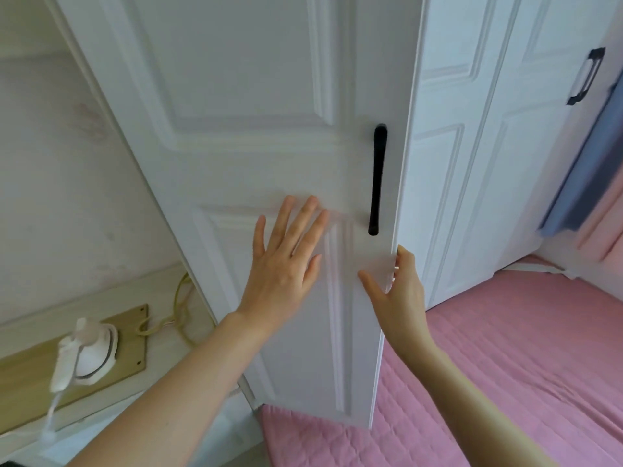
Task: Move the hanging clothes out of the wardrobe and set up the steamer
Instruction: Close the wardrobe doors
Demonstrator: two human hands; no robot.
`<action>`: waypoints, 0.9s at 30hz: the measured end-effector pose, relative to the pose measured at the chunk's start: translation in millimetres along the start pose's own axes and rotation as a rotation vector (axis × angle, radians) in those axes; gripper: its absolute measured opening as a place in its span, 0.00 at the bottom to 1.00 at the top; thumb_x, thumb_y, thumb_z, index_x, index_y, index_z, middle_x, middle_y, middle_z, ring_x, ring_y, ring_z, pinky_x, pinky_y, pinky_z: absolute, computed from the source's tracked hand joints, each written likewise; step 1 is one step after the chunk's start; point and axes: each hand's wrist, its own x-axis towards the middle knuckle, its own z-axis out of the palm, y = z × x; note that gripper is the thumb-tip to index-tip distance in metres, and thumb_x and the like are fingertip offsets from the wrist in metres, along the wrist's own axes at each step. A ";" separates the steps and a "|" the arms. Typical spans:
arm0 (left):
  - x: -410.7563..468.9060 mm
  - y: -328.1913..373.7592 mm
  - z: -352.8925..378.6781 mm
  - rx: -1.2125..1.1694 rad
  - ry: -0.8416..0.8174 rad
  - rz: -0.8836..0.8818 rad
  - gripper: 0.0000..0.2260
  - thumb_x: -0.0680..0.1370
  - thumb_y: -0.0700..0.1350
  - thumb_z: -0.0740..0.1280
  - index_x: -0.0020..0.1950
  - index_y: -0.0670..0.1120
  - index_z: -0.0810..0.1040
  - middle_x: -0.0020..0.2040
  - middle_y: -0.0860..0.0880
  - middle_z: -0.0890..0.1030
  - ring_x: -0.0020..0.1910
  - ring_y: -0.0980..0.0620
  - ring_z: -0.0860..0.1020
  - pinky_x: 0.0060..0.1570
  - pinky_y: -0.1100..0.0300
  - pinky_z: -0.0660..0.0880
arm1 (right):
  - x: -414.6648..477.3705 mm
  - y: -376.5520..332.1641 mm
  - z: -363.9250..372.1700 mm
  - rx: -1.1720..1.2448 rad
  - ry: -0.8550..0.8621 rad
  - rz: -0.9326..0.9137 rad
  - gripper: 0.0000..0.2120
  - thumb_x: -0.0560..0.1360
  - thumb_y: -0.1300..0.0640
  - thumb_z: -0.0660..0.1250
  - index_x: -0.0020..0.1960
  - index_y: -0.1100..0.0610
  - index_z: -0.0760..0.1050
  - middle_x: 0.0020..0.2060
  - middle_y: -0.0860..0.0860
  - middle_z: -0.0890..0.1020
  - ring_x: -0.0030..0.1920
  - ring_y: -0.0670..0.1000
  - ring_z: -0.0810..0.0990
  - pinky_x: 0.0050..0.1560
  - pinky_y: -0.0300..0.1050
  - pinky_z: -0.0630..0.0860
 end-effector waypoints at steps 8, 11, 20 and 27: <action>32.6 -41.2 2.6 0.160 0.019 -0.059 0.29 0.80 0.47 0.62 0.78 0.48 0.53 0.79 0.49 0.51 0.77 0.42 0.47 0.72 0.37 0.50 | 43.3 -3.4 12.5 -0.079 -0.006 -0.081 0.36 0.78 0.55 0.64 0.78 0.55 0.47 0.75 0.52 0.59 0.74 0.50 0.58 0.73 0.44 0.57; 40.0 -55.9 11.9 0.227 -0.024 -0.075 0.29 0.81 0.51 0.60 0.78 0.49 0.51 0.79 0.49 0.49 0.77 0.43 0.45 0.71 0.35 0.48 | 48.6 -3.1 23.7 -0.203 -0.024 -0.196 0.39 0.79 0.55 0.63 0.77 0.55 0.37 0.78 0.51 0.44 0.77 0.48 0.44 0.76 0.45 0.49; 58.9 -78.5 49.6 0.346 0.003 -0.070 0.30 0.80 0.55 0.57 0.79 0.51 0.49 0.79 0.51 0.45 0.77 0.41 0.43 0.70 0.33 0.44 | 91.2 1.4 68.3 -0.444 -0.061 -0.429 0.45 0.76 0.50 0.67 0.77 0.48 0.37 0.76 0.54 0.34 0.76 0.60 0.37 0.74 0.61 0.55; 68.6 -88.7 74.2 0.432 0.091 -0.107 0.30 0.81 0.56 0.58 0.78 0.51 0.50 0.79 0.51 0.48 0.77 0.42 0.45 0.70 0.33 0.44 | 125.3 17.2 94.2 -0.485 -0.059 -0.466 0.46 0.74 0.49 0.70 0.78 0.49 0.41 0.76 0.58 0.34 0.75 0.63 0.35 0.70 0.65 0.62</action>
